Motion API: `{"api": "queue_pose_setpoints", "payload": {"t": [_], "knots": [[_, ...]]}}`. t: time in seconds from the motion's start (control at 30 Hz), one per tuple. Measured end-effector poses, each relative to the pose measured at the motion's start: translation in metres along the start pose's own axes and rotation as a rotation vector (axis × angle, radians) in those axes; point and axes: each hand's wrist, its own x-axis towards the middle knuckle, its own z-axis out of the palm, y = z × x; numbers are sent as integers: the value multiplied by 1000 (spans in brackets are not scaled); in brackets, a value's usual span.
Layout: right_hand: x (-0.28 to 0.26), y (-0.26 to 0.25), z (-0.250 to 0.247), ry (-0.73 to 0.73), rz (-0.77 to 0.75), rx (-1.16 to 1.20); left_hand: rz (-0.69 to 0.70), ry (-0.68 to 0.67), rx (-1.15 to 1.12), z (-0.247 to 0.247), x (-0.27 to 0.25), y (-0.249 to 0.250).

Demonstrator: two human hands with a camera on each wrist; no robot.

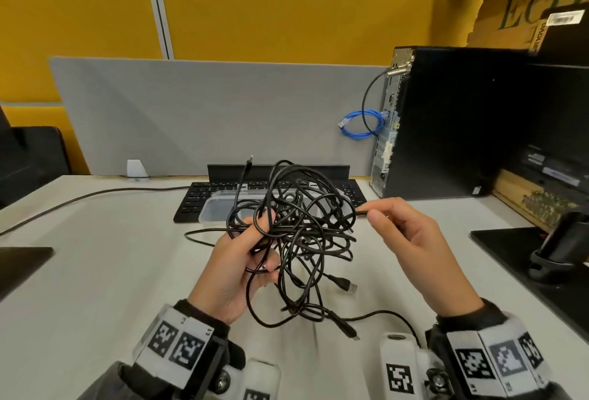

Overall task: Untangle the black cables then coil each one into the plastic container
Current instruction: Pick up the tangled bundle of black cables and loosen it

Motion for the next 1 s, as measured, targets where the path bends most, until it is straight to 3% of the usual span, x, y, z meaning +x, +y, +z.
{"api": "queue_pose_setpoints", "payload": {"t": [0.13,0.23,0.33,0.43,0.53,0.67,0.8,0.93,1.0], "knots": [[0,3,-2,8,22,86,-36,6,-103,0,0,2],[1,7,0,-10,171,207,-32,36,-262,-1,1,6],[1,13,8,-297,331,168,-12,59,-431,-5,2,10],[-1,19,24,-523,268,-38,-16,54,-492,-6,4,10],[1,20,34,-433,187,-135,-68,-5,-509,-4,2,9],[4,20,39,-385,255,-78,-138,-10,-548,-7,3,7],[7,18,45,-357,310,73,-114,-109,-486,-14,6,2],[6,9,34,-322,334,296,-185,-401,-639,-24,12,-4],[6,5,26,-265,305,345,-42,-506,-559,-27,15,-1]]}}
